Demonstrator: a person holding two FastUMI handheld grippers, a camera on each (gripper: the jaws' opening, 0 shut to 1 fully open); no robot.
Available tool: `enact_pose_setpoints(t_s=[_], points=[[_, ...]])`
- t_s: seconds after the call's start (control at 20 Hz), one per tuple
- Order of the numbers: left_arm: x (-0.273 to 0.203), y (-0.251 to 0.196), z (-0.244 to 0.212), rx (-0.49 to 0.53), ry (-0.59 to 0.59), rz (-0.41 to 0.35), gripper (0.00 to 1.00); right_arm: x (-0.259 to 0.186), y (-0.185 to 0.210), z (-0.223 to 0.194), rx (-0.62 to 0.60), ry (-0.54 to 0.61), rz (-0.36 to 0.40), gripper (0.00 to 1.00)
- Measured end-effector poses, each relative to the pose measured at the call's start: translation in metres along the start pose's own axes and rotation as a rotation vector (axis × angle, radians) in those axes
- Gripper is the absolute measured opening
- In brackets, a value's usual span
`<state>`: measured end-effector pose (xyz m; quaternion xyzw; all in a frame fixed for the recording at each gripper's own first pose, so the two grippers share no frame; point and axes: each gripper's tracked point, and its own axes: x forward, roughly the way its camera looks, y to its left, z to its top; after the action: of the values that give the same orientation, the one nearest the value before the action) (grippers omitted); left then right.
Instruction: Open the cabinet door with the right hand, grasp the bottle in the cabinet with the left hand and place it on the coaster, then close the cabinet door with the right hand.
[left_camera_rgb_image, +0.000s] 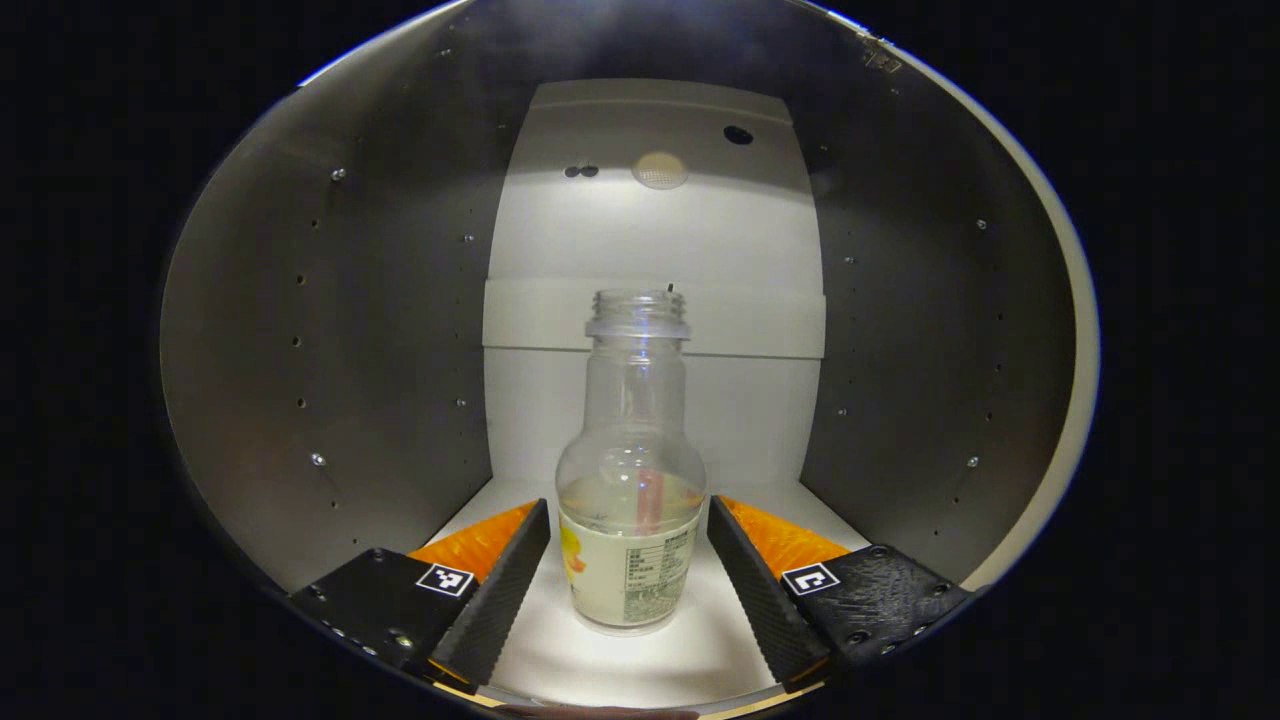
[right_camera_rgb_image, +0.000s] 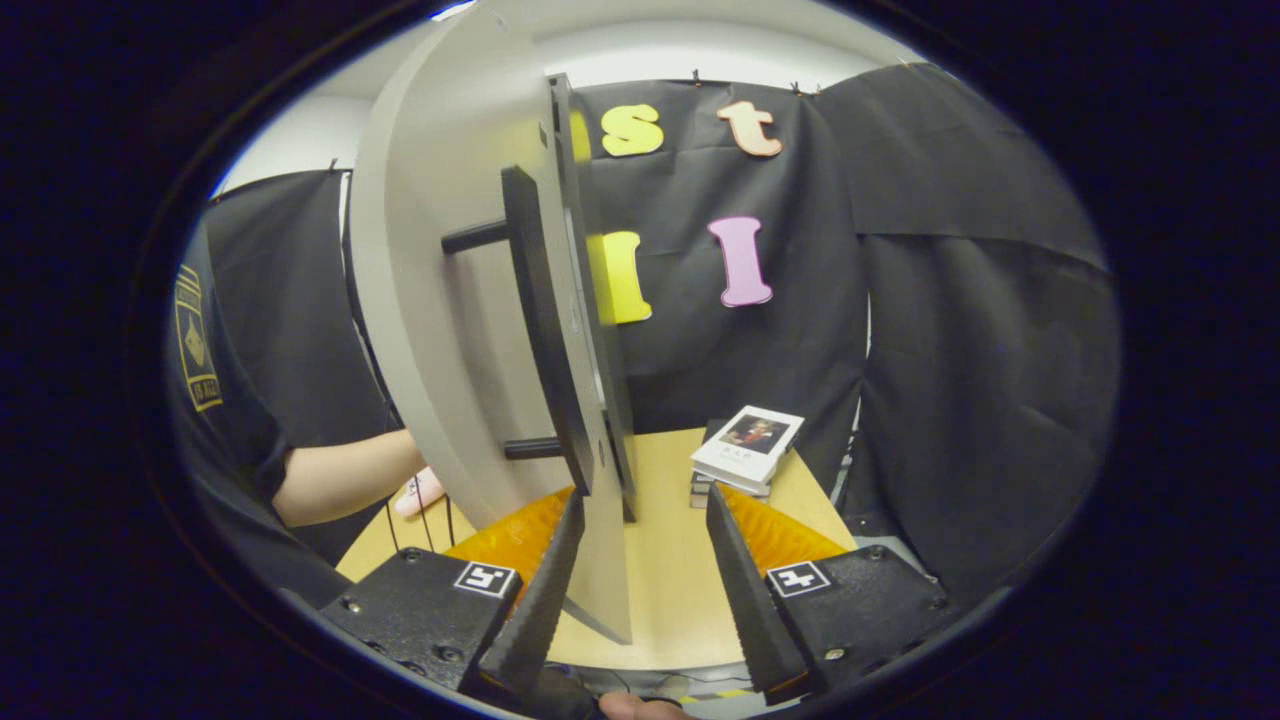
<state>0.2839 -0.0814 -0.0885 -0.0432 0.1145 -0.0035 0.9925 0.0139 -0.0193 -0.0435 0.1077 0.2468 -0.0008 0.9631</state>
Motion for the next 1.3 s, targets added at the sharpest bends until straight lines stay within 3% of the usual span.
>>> enact_pose_setpoints(t_s=[0.15,0.2,0.25,0.6,0.85,0.9,0.95,1.0,1.05,1.15,1.25,1.3], points=[[0.007,0.005,0.002,0.020,0.000,0.031,0.96,0.005,-0.004,-0.003,-0.003,0.003,0.008,0.77],[0.003,0.008,0.005,0.056,-0.003,0.054,1.00,0.007,-0.003,-0.004,0.007,0.012,0.023,0.77],[0.006,0.011,0.004,0.082,-0.002,0.071,0.76,0.011,-0.003,-0.005,0.010,0.022,0.034,0.77],[-0.009,-0.003,0.009,0.155,-0.034,0.018,0.75,0.026,-0.007,-0.002,-0.039,0.024,0.086,0.77],[-0.030,0.009,0.015,0.195,-0.059,0.078,0.75,0.042,-0.017,-0.007,-0.030,0.045,0.123,0.82],[-0.036,0.012,0.016,0.203,-0.069,0.080,0.72,0.045,-0.025,-0.006,-0.044,0.040,0.110,0.82],[-0.044,0.013,0.018,0.211,-0.077,0.077,0.62,0.047,-0.034,-0.002,-0.054,0.028,0.099,0.82],[-0.052,0.015,0.019,0.212,-0.074,0.073,0.72,0.050,-0.039,0.000,-0.059,0.022,0.098,0.84],[-0.061,0.018,0.015,0.207,-0.054,0.068,0.72,0.058,-0.041,-0.004,-0.063,0.024,0.106,0.82],[-0.082,0.023,0.011,0.192,-0.024,0.072,0.72,0.070,-0.046,-0.007,-0.065,0.041,0.132,0.94],[-0.102,0.033,0.015,0.175,-0.028,0.088,0.73,0.084,-0.052,-0.001,-0.069,0.029,0.141,0.94],[-0.113,0.040,0.016,0.169,-0.035,0.104,0.72,0.095,-0.071,0.004,-0.085,0.008,0.061,0.94]])
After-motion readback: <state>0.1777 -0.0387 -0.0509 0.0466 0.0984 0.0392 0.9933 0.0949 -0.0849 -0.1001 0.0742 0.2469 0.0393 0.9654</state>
